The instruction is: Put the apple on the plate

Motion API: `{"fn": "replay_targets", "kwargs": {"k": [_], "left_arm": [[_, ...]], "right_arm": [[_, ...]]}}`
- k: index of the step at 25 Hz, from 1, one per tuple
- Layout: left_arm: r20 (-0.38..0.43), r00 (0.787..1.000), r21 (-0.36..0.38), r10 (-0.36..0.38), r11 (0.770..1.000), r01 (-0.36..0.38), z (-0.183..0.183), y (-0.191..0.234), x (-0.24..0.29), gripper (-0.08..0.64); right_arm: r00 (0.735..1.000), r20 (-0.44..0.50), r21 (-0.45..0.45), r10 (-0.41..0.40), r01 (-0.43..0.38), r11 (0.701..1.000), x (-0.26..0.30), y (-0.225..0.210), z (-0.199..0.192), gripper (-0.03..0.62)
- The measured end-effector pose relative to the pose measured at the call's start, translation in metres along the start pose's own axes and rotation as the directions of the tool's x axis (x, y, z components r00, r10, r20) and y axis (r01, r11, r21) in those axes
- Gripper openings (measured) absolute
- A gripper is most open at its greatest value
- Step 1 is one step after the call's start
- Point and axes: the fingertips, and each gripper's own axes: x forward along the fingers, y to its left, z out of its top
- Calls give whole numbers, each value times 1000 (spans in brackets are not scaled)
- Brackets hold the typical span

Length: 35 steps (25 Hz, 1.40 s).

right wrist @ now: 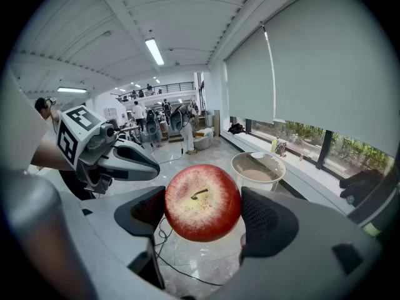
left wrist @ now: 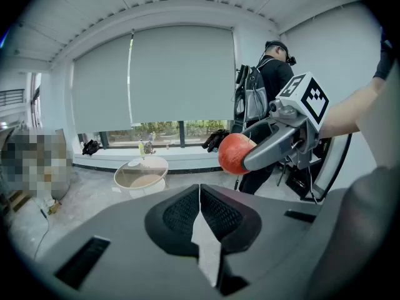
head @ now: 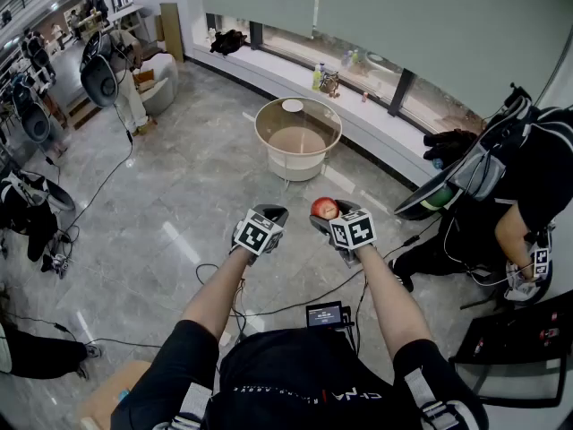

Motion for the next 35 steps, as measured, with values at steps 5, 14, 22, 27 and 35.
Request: {"fn": "replay_targets", "kwargs": {"k": [5,14,22,27,35], "left_arm": [[4,1000,-3,6,1000,-6,3,6,1,20],[2,1000,-7,14,1000,-14,-1,7,1,20],[-17,1000,24,25,999,-25,-4,7,4,19],[-34,999,17,12,1000,-12,-5,7,5,20],[-31,999,17,19,1000,-19,5,4,27,18]], "right_arm": [[1000,-1,-10,1,-1,1000,4,-1,4,394],[1000,1,-7,20,-20,1000,4,0,1,394],[1000,-3,9,24,-24,1000,3,-2,-2,394],[1000,-3,11,27,-27,1000,4,-2,0,394],[999,-12,-22,33,-33,999,-2,-33,-5,394]]}}
